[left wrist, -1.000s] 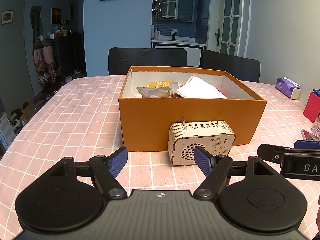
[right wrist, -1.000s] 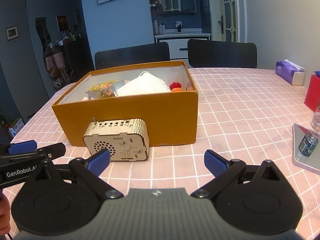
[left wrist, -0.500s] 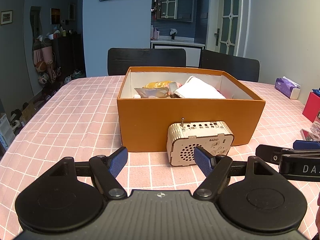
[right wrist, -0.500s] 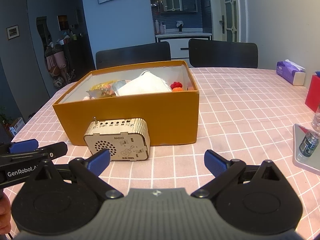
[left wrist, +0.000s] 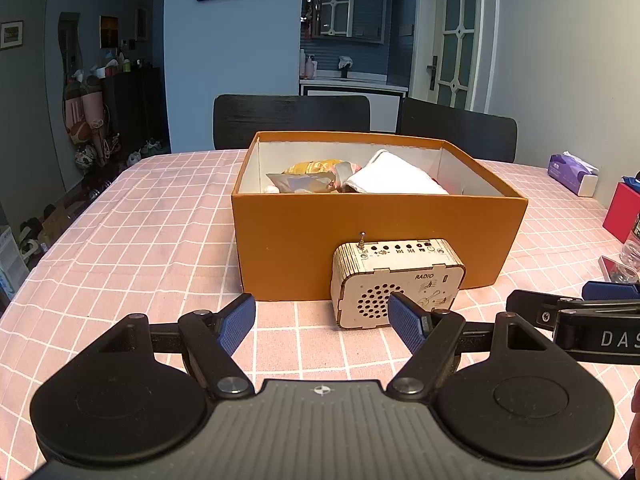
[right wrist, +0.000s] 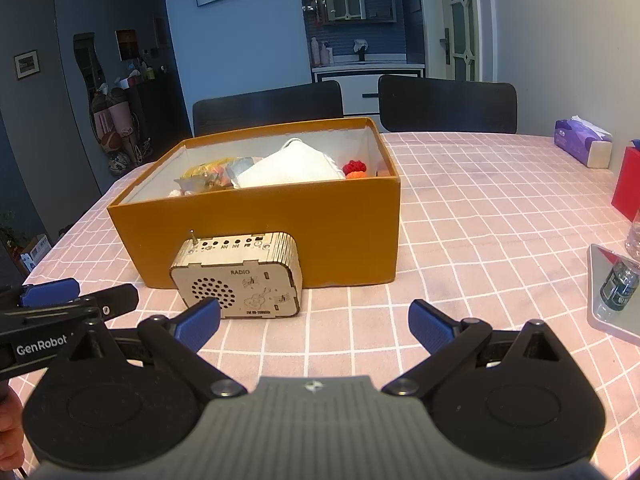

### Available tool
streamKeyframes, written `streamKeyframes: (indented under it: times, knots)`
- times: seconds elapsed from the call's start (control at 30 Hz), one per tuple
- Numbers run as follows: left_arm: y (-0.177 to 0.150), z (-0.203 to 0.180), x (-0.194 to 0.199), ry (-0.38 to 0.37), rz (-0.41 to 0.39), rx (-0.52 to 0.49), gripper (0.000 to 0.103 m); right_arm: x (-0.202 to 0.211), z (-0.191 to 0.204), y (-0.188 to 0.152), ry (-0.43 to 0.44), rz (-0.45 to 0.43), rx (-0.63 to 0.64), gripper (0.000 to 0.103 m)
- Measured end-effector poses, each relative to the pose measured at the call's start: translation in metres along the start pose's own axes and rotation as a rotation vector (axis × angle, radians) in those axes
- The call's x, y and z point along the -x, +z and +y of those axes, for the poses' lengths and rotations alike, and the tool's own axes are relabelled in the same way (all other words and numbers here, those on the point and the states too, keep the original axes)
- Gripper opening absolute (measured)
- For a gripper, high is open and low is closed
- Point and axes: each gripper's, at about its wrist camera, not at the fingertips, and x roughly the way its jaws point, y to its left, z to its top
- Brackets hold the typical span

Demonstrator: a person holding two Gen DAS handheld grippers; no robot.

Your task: Organize soft objects

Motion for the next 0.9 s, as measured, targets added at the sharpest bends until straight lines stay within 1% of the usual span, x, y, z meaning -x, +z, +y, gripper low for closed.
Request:
streamKeyframes:
  times: [0.9]
  knots:
    - [-0.0033, -0.0002, 0.0043, -0.001, 0.000, 0.000, 0.088, 0.0050, -0.0022, -0.0035, 0.007, -0.003, -0.019, 0.099]
